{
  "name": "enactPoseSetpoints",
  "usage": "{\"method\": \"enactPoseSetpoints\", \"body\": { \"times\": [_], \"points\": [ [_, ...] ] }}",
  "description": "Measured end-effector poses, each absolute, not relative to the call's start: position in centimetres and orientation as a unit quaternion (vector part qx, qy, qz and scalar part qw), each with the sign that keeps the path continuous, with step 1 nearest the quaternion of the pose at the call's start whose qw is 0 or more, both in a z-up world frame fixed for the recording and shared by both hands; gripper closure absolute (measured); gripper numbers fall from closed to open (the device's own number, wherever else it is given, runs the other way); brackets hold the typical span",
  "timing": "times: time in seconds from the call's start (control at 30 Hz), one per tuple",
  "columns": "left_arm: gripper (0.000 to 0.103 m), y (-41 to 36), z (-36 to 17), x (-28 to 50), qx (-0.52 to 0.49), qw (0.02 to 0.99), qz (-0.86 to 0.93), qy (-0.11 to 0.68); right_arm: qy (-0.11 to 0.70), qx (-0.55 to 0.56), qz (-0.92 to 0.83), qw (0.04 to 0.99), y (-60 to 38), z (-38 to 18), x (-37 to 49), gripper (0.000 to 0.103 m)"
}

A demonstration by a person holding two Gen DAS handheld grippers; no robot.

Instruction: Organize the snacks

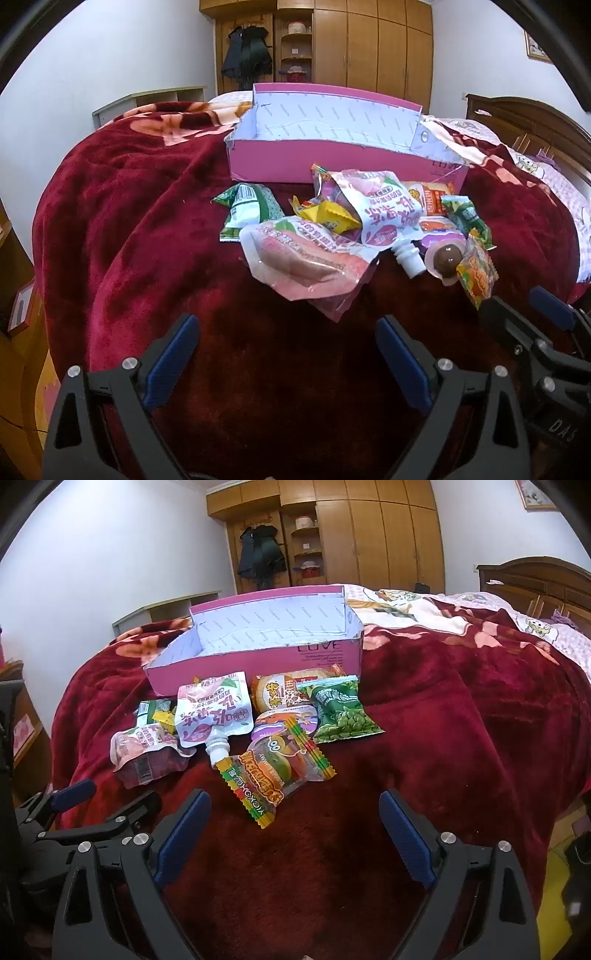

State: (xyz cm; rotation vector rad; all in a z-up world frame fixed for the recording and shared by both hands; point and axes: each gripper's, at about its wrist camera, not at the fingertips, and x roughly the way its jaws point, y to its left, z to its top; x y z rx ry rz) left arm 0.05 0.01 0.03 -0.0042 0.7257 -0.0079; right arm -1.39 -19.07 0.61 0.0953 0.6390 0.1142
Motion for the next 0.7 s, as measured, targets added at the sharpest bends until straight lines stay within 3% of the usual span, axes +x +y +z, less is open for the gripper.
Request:
{"method": "enactPoseSetpoints", "body": {
  "times": [0.7],
  "points": [
    [0.005, -0.15, -0.03, 0.09, 0.005, 0.937, -0.001, 0.35, 0.315, 0.053, 0.058, 0.946, -18.74, 0.47, -1.13, 0.008]
  ]
}}
